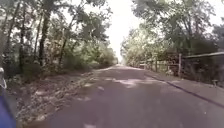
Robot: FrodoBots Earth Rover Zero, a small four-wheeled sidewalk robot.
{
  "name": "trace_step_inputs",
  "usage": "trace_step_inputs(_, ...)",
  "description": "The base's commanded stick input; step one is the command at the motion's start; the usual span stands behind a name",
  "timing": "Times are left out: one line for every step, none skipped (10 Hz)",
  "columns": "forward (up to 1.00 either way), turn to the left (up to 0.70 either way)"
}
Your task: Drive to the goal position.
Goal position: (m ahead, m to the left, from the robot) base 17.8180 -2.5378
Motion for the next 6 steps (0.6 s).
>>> trace_step_inputs(0.7, 0.0)
trace_step_inputs(0.7, 0.0)
trace_step_inputs(0.7, 0.0)
trace_step_inputs(0.7, 0.0)
trace_step_inputs(0.7, 0.0)
trace_step_inputs(0.7, 0.0)
